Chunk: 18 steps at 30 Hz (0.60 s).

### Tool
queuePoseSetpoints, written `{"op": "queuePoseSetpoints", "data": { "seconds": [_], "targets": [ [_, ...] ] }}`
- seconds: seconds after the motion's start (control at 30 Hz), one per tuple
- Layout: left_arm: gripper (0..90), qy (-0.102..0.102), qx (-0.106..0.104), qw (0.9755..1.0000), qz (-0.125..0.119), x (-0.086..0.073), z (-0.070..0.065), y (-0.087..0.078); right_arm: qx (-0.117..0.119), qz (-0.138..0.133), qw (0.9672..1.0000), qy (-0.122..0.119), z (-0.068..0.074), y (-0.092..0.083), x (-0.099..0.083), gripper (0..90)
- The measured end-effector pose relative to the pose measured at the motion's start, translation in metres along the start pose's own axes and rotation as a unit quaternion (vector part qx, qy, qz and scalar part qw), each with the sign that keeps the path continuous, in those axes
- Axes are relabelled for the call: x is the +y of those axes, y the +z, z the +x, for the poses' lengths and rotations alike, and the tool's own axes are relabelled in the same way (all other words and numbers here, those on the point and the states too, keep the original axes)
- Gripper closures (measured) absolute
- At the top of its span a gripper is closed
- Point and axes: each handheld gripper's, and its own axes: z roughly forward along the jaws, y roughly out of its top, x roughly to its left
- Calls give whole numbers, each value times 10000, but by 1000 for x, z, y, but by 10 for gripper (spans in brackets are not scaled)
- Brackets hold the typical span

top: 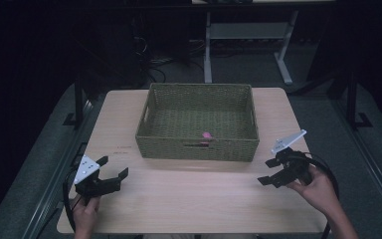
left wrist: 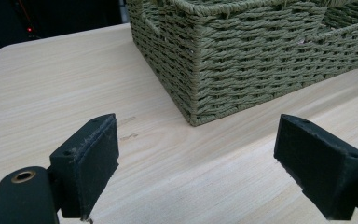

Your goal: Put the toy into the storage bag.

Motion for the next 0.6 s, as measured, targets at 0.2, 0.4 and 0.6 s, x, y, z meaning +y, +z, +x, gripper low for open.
{"op": "queuePoseSetpoints", "data": {
  "seconds": [0.2,0.4,0.6],
  "targets": [
    [133,20,-1,10000,4,0,0,0,89,-46,9998,156,2,5,-18,263],
    [133,10,-3,10000,10,0,-1,1,36,-149,9997,190,10,14,-35,267],
    [133,35,-2,10000,26,0,-1,1,-170,-275,9994,102,26,22,-45,253]
  ]
}}
